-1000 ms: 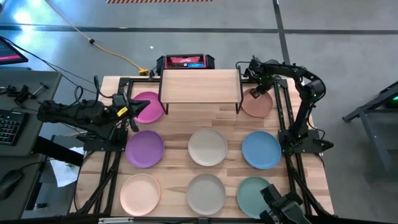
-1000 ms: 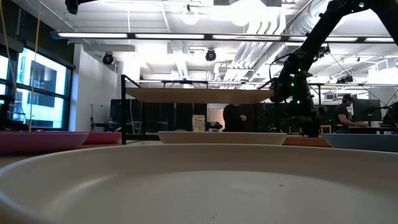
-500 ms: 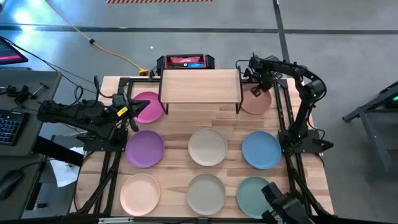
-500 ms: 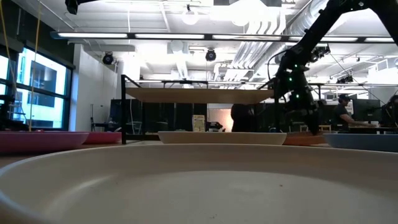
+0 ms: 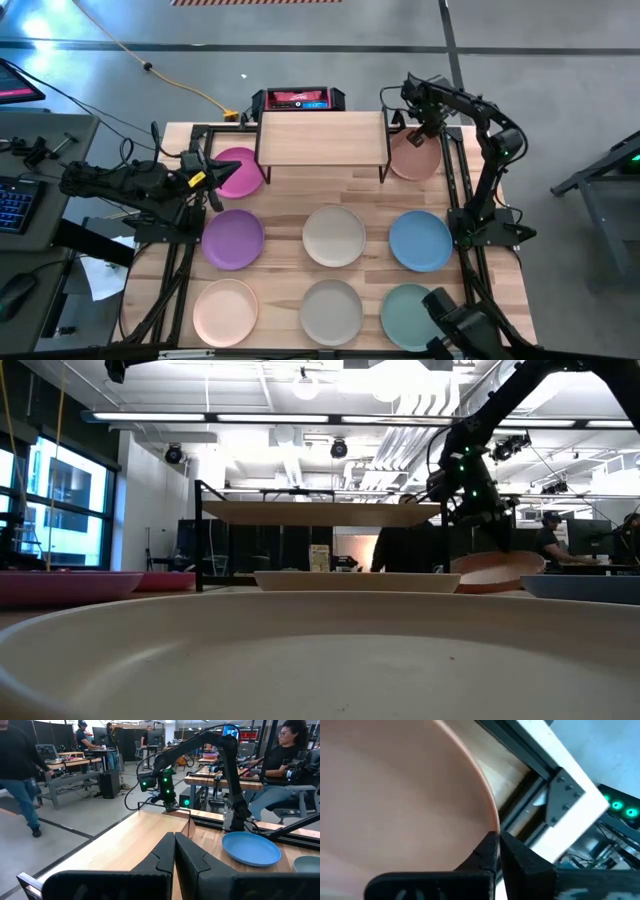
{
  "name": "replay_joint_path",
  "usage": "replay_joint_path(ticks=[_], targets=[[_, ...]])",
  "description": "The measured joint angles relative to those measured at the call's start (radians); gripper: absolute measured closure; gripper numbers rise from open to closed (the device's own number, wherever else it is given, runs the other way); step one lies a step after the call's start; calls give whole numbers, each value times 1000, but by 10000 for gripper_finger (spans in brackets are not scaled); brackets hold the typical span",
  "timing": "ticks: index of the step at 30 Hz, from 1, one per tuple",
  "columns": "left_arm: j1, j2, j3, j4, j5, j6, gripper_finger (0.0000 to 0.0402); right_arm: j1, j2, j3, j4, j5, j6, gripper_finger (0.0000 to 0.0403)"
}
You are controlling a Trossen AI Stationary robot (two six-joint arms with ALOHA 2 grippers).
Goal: Place and stack plates onto a shelf
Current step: Put the brown plate on the shelf
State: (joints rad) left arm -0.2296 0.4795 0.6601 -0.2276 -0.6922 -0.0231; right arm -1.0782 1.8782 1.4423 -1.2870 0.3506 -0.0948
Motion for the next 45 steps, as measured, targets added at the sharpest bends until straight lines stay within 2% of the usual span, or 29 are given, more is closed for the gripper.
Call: replay_joint_path(ticks=[9,15,28,33,39,45], targets=[[0,0,0,0,0,0,399,0,0,72,-62,-25,8,402],[0,0,0,0,0,0,399,-8,-1,14,-3,-136,-18,402],[0,0,0,0,0,0,399,-8,-1,-50,99,-188,-22,400],[0,0,0,0,0,0,399,-8,-1,-50,105,-208,-40,359],[0,0,0,0,0,0,399,-8,-1,-50,155,-94,-2,293],[0,0,0,0,-5,0,399,-29,13,-50,184,-104,8,275]])
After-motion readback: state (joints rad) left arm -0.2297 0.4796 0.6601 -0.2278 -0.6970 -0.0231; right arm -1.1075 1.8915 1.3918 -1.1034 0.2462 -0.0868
